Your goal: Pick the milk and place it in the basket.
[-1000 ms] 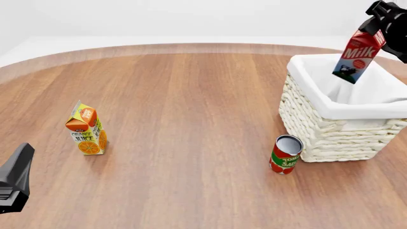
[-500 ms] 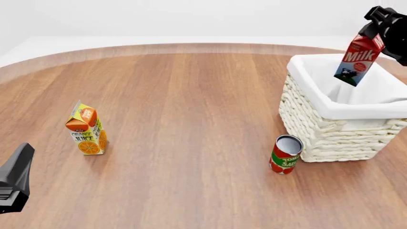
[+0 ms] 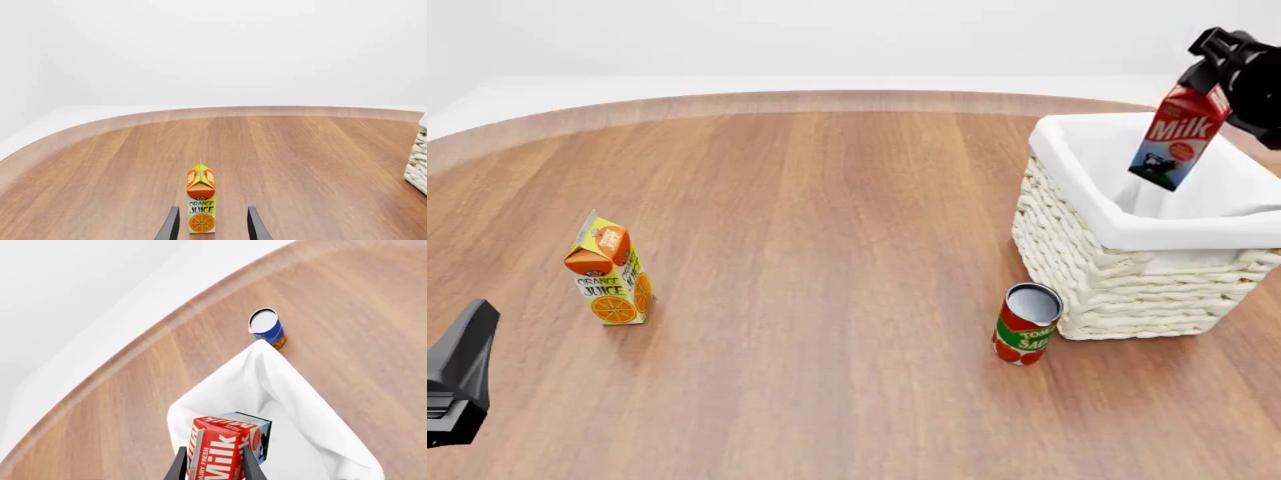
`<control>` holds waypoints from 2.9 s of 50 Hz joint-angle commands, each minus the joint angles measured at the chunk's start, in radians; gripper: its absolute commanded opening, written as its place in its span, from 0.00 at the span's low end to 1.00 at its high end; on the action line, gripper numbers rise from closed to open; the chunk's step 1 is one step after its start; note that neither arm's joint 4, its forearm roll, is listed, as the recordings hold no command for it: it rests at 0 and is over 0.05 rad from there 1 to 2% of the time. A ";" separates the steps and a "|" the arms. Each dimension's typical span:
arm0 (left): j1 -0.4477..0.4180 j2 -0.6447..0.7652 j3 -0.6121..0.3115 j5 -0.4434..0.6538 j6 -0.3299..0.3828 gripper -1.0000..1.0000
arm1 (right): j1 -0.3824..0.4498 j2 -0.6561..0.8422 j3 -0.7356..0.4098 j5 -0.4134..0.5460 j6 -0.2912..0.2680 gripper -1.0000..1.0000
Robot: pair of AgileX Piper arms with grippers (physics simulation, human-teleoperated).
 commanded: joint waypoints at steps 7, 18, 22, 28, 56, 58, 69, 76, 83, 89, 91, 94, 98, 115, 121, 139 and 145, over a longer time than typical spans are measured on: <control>0.000 0.000 0.000 0.000 0.000 1.00 | -0.004 0.010 -0.005 -0.030 0.012 0.00; 0.000 0.000 0.000 0.000 0.000 1.00 | -0.002 0.040 0.005 -0.060 0.018 0.00; 0.000 0.000 0.000 0.000 0.000 1.00 | -0.003 0.046 0.008 -0.067 0.018 0.00; 0.000 0.000 0.000 0.000 0.000 1.00 | -0.005 0.064 0.006 -0.079 0.017 0.00; 0.000 0.000 0.000 0.000 0.000 1.00 | -0.012 0.085 0.033 -0.105 0.013 0.00; 0.000 0.000 0.000 0.000 0.000 1.00 | -0.010 0.087 0.031 -0.103 0.013 0.00; 0.000 0.000 0.000 0.000 0.000 1.00 | -0.010 0.090 0.036 -0.106 0.013 0.00; 0.000 0.000 0.000 0.000 0.000 1.00 | -0.013 0.102 0.041 -0.118 0.010 0.00; 0.000 0.000 0.000 0.000 0.000 1.00 | -0.012 0.108 0.042 -0.122 0.009 0.00; 0.000 0.000 0.000 0.000 0.000 1.00 | -0.012 0.114 0.045 -0.128 0.010 0.00; 0.000 0.000 0.000 0.000 0.000 1.00 | -0.013 0.118 0.045 -0.130 0.009 0.00; 0.000 0.000 0.000 0.000 0.000 1.00 | -0.016 0.119 0.047 -0.132 0.008 0.00; 0.000 0.000 0.000 0.000 0.000 1.00 | -0.016 0.121 0.052 -0.137 0.008 0.00; 0.000 0.000 0.000 0.000 0.000 1.00 | -0.013 0.148 0.055 -0.158 0.010 0.00; 0.000 0.000 0.000 0.000 0.000 1.00 | -0.015 0.158 0.060 -0.169 0.009 0.00; 0.000 0.000 0.000 0.000 0.000 1.00 | -0.013 0.173 0.072 -0.186 0.010 0.00; 0.000 0.000 0.000 0.000 0.000 1.00 | -0.013 0.182 0.068 -0.188 0.011 0.00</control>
